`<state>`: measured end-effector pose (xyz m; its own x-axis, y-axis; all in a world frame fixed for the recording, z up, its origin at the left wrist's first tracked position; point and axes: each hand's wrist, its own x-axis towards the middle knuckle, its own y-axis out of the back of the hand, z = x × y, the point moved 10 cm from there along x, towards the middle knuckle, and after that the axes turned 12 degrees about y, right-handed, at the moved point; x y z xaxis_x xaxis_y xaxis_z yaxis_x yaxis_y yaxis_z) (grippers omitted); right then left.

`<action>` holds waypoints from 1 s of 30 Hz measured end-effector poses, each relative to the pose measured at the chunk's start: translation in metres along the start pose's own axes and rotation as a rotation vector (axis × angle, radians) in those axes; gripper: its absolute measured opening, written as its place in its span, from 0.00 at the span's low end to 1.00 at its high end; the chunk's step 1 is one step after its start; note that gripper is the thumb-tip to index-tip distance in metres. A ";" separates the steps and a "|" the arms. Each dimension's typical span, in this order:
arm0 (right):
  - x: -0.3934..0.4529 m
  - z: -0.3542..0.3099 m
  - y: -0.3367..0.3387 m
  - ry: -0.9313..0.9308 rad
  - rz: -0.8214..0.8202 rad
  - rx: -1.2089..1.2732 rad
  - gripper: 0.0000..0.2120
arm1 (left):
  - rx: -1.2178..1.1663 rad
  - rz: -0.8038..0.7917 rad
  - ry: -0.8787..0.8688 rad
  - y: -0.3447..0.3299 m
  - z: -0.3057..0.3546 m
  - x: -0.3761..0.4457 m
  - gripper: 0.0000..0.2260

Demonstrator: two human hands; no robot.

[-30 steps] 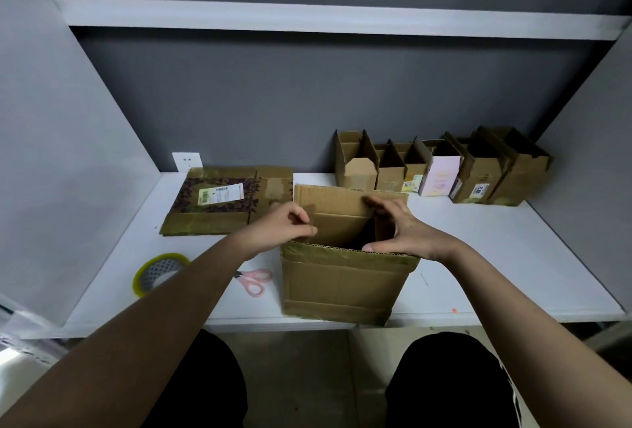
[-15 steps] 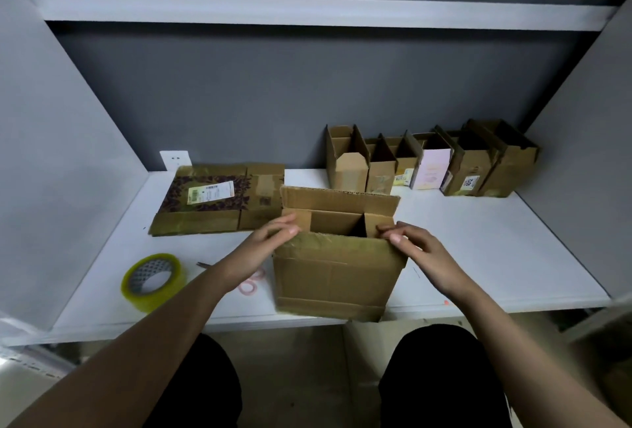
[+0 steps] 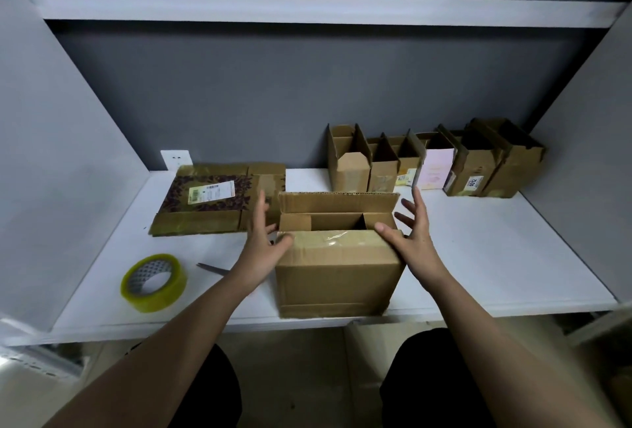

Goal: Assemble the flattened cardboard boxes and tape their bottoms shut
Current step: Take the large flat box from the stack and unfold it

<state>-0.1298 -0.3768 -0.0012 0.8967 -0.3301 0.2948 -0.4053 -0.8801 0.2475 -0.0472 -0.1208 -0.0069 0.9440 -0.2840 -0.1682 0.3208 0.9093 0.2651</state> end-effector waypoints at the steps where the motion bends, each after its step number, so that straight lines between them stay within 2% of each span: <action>1: 0.000 0.001 -0.005 -0.010 -0.055 0.054 0.44 | -0.013 -0.056 0.002 -0.006 0.001 0.001 0.37; 3: -0.003 0.003 -0.010 -0.034 -0.101 0.144 0.39 | -0.084 -0.090 0.023 -0.007 0.002 0.004 0.31; 5: -0.004 0.009 -0.006 -0.049 -0.051 0.198 0.28 | -0.137 -0.084 0.024 -0.005 0.000 0.004 0.22; 8: -0.007 0.017 -0.006 -0.079 -0.008 0.230 0.09 | -0.058 -0.103 0.010 -0.012 -0.004 0.002 0.11; 10: -0.009 0.022 -0.007 -0.116 0.002 0.225 0.03 | -0.082 -0.097 0.047 -0.013 -0.012 0.005 0.08; 13: -0.013 0.029 -0.018 -0.198 -0.009 0.358 0.05 | -0.216 -0.145 0.139 -0.020 -0.026 0.007 0.08; 17: -0.009 0.033 -0.015 -0.210 0.039 0.307 0.05 | -0.323 -0.156 0.179 -0.026 -0.031 0.006 0.11; 24: -0.005 0.032 -0.011 -0.183 0.069 0.227 0.03 | -0.217 -0.117 0.130 -0.022 -0.030 0.009 0.09; 30: -0.011 0.031 -0.015 -0.168 -0.092 0.316 0.05 | -0.188 -0.060 0.134 -0.019 -0.027 0.009 0.05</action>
<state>-0.1282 -0.3707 -0.0363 0.9542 -0.2730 0.1227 -0.2702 -0.9620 -0.0393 -0.0465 -0.1325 -0.0392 0.9009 -0.3078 -0.3059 0.3440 0.9363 0.0712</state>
